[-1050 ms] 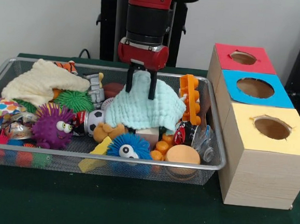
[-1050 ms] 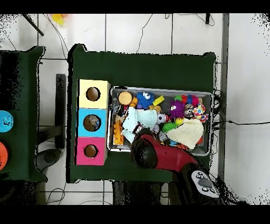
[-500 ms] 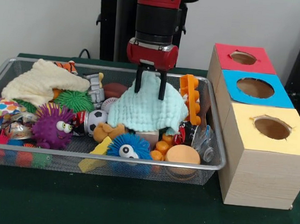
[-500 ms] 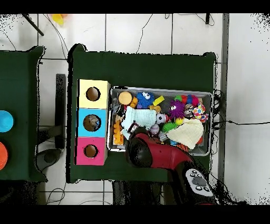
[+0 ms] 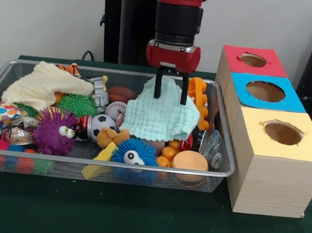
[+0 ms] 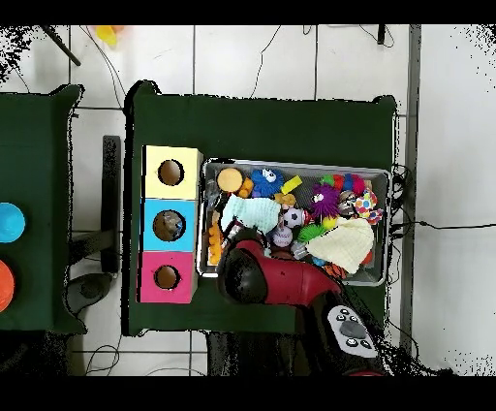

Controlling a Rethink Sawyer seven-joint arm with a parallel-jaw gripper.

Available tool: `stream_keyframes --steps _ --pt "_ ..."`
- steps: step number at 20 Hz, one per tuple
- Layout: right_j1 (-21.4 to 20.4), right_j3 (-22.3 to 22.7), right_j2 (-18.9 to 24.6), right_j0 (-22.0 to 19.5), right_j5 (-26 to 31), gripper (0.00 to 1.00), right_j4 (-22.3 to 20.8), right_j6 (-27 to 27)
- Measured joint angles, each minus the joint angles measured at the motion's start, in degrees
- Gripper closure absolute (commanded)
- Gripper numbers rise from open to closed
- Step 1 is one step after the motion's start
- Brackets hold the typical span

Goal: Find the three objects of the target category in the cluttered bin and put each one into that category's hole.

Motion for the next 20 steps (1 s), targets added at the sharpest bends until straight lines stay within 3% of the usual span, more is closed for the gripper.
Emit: stream_keyframes --steps 20 --pt "0.04 -2.28 0.26 1.68 0.01 0.0 2.43 0.0"
